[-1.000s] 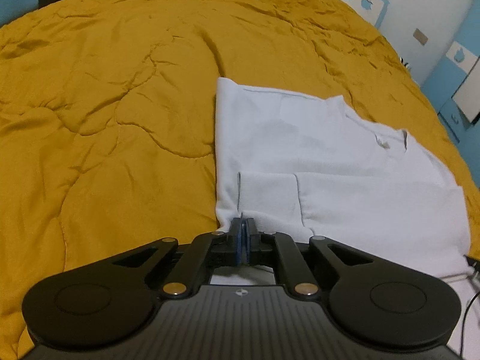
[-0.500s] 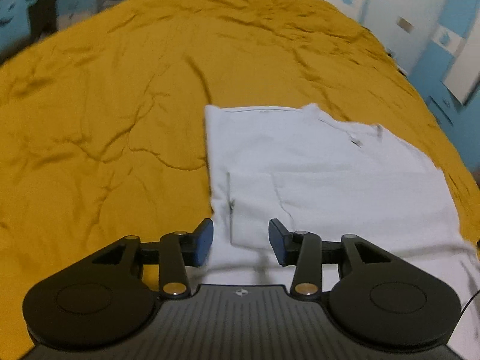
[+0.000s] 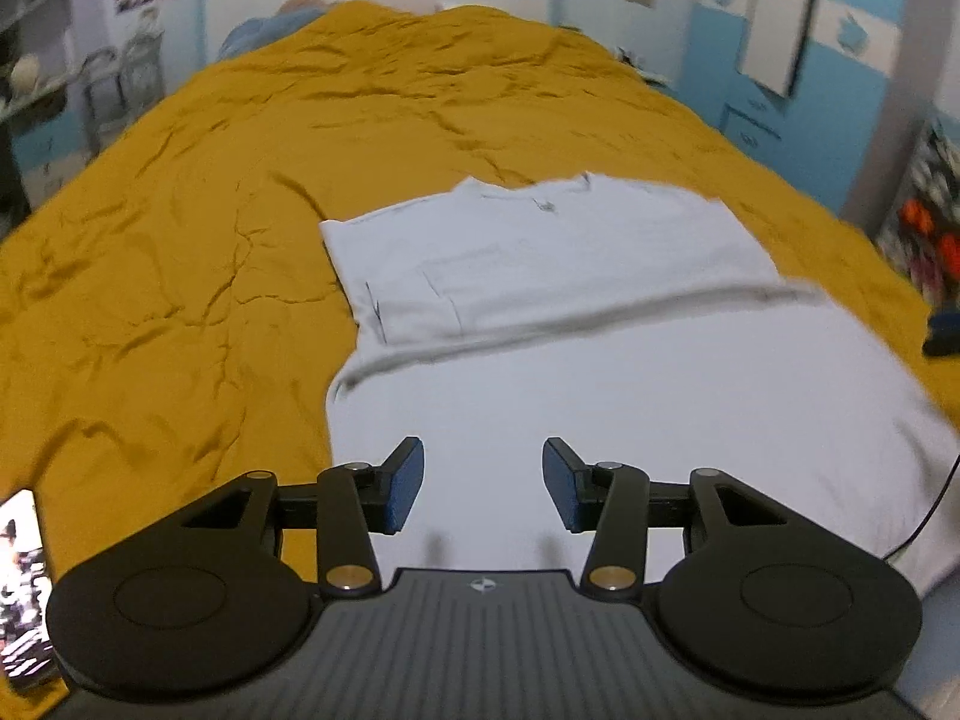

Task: Fold small clothes
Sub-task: 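Grasp the hem with both grippers and fold it up toward the collar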

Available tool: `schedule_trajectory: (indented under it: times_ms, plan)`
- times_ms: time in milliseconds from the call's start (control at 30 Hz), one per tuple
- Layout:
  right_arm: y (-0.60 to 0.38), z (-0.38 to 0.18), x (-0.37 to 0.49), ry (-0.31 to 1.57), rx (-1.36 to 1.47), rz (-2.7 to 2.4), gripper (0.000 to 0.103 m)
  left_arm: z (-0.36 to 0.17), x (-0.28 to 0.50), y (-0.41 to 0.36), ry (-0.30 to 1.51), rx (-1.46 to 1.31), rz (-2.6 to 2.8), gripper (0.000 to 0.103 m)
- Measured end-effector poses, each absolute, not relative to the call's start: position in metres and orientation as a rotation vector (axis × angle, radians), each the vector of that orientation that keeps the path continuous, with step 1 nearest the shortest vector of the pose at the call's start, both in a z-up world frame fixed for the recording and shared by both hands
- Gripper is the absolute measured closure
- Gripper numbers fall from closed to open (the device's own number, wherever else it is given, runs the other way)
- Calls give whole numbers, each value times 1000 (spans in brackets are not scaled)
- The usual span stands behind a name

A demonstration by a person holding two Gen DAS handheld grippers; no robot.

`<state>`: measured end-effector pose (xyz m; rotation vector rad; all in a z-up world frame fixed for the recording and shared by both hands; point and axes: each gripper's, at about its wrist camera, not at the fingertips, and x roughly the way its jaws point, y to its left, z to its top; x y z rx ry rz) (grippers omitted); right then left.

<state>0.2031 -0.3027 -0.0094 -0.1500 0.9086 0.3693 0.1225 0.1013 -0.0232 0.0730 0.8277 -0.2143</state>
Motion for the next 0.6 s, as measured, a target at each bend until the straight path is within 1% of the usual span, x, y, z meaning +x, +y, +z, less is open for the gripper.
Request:
schedule_trajectory:
  times_ms: [133,233,367,500,600]
  plan:
    - [-305,-12,164,923,-211,385,58,-28,90,93,832,183,-257,44]
    - [-308,-19,135,934,-246,416,57,-34,68,90,837,198,-308,43]
    - [-307,-34,102,949,-276,476,53,-47,42,84,858,212,-371,41]
    - [-303,-48,74,951,-338,512,48,-62,17,70,892,326,-424,38]
    - [-298,-58,61,946,-386,551,45,-74,0,59,911,433,-467,32]
